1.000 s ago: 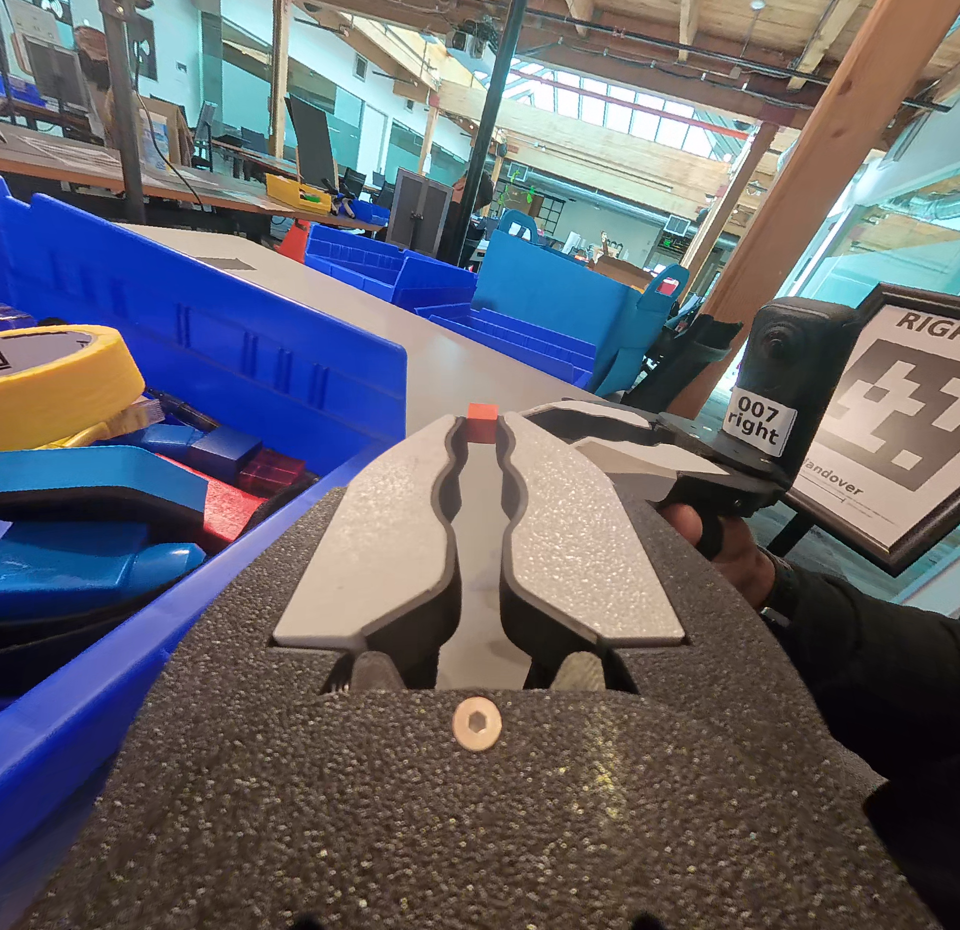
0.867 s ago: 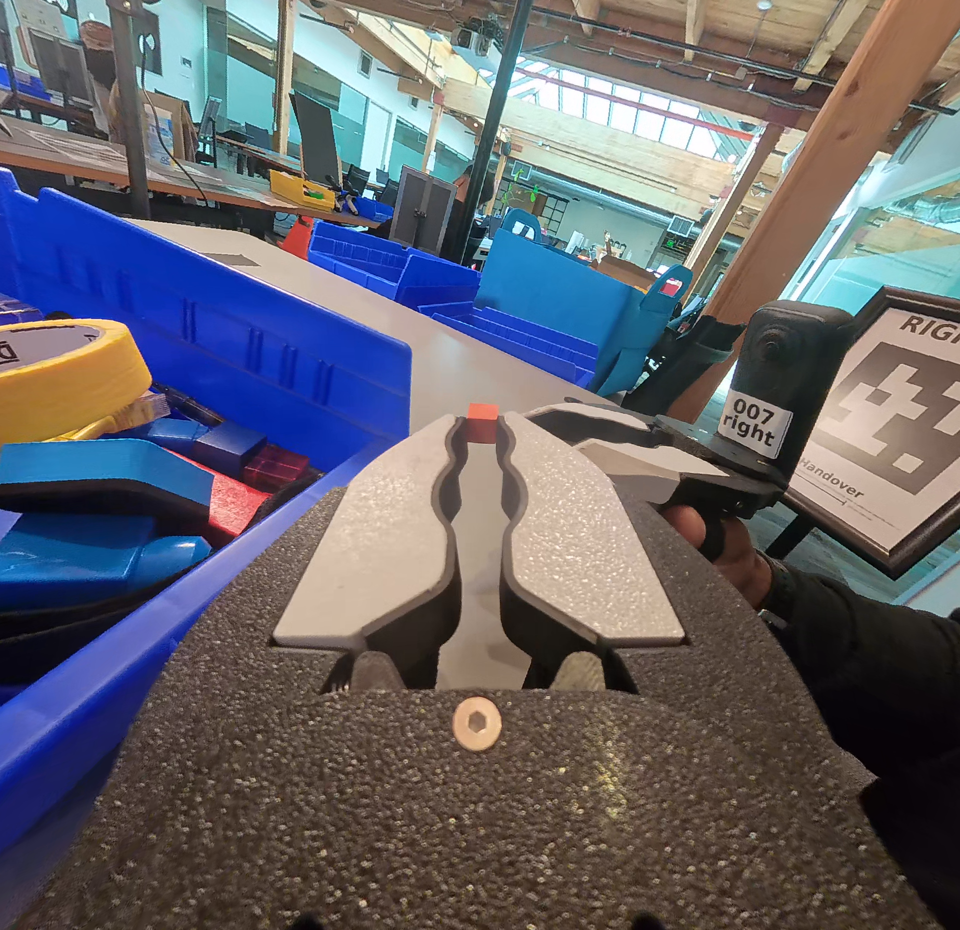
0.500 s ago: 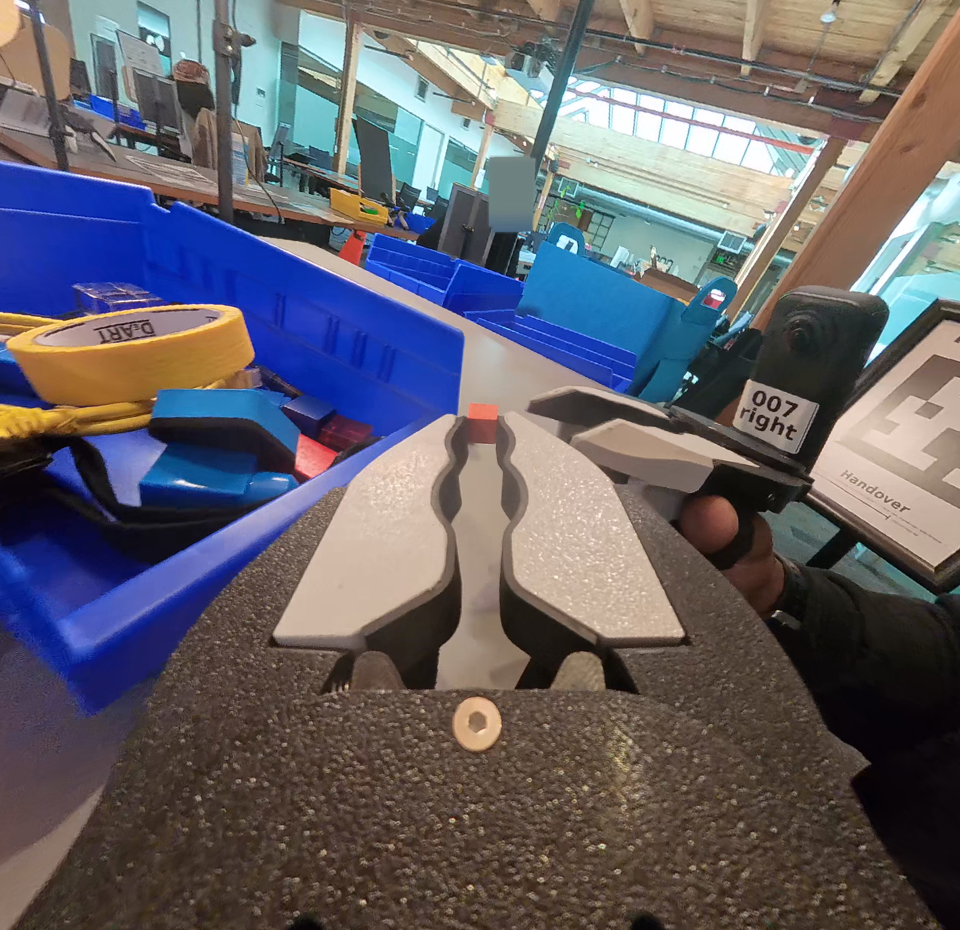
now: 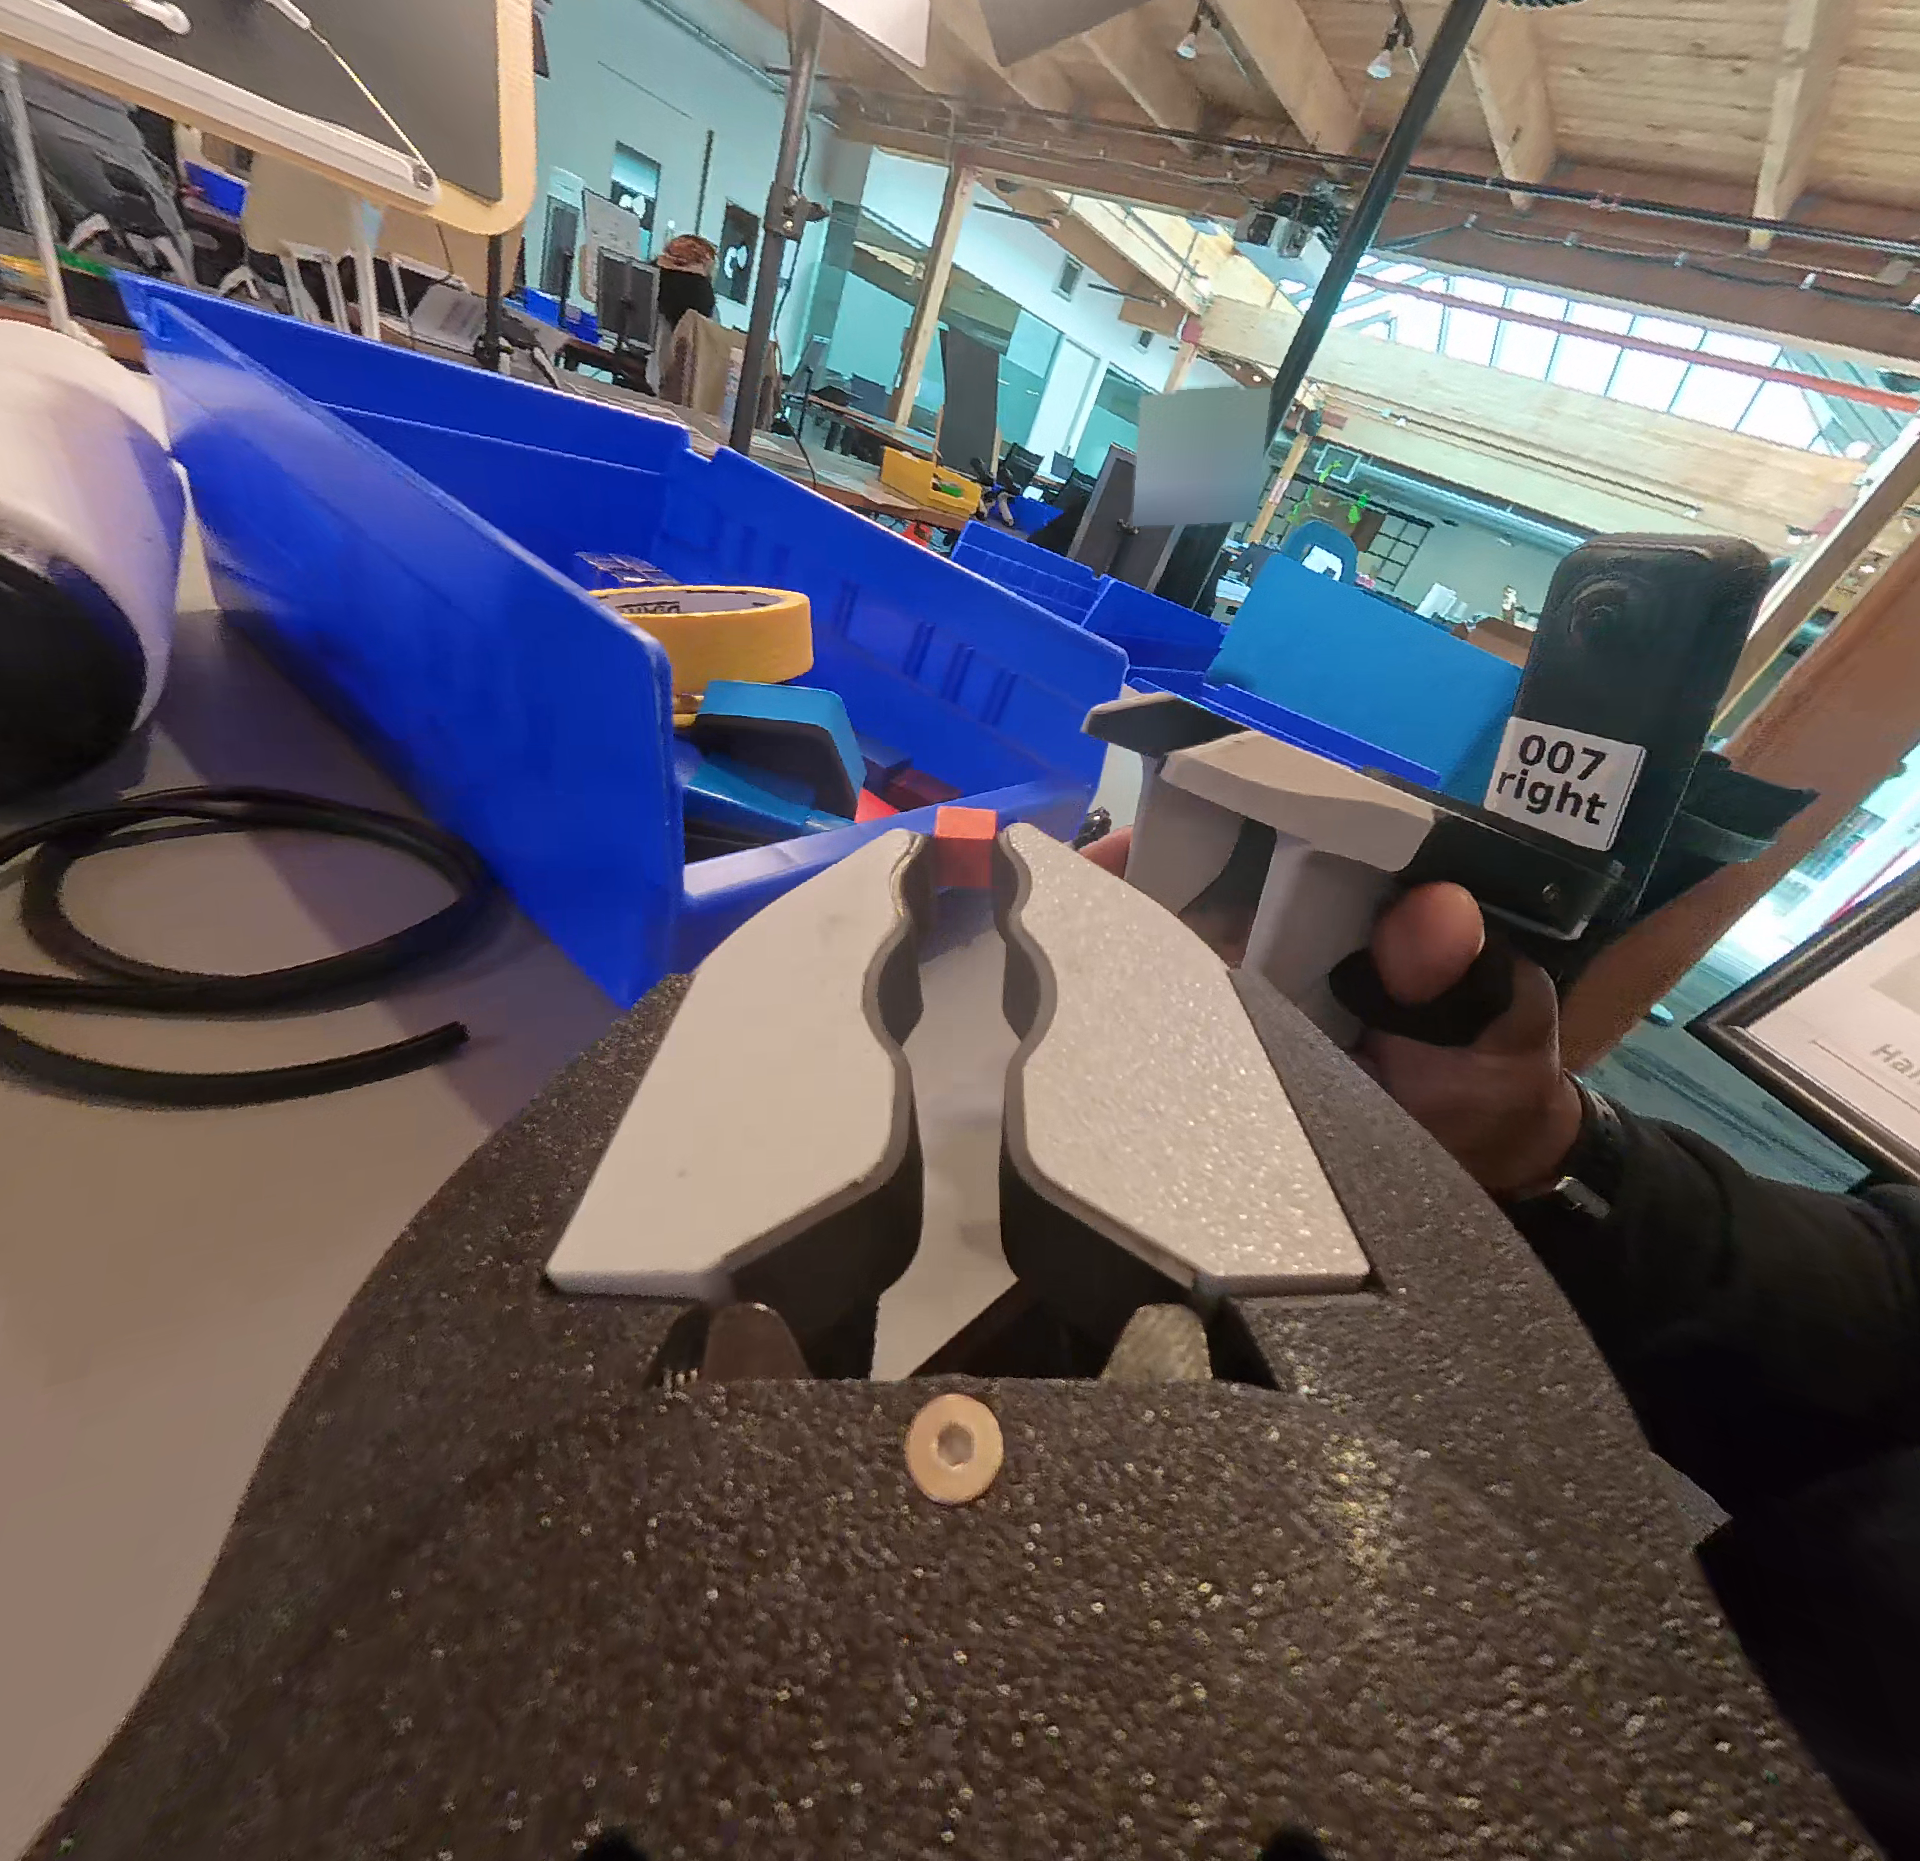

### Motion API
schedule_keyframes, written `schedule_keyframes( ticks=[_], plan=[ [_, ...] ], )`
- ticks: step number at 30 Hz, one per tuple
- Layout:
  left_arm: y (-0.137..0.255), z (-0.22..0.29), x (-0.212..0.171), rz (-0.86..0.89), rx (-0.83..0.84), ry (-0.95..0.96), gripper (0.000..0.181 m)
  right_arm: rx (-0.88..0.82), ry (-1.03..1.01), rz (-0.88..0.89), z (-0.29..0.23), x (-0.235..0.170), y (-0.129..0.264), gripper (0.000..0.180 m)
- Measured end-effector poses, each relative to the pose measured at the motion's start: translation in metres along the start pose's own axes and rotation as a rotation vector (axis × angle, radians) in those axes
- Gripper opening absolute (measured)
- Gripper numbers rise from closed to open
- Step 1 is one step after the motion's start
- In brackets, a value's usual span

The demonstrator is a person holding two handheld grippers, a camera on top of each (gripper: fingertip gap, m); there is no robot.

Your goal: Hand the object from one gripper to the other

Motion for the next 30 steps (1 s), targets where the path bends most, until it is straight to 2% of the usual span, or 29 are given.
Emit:
schedule_keyframes(
  ticks=[11, 24, 30],
  plan=[
    [0.004, 0.000, 0.000, 0.009, 0.024, -0.006, 0.011, -0.041, -0.016, -0.003, 0.005, 0.001, 0.000, 0.027],
    [-0.003, -0.006, 0.027, 0.123, 0.020, -0.023, 0.011, -0.154, -0.028, -0.018, 0.023, 0.013, 0.029, 0.027],
    [-0.005, -0.013, 0.027, 0.157, 0.013, 0.006, 0.011, -0.168, -0.046, -0.025, 0.030, 0.012, 0.033, 0.027]
  ],
)
Point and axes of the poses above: each gripper's, where its closed fingertips meet, y back along the fingers, x out of its top, z = x × y across the jaws, the point moved 2 cm from there along y, back along the fingers, and after that the axes turned 1 degree about -y, right-handed, at the moved point
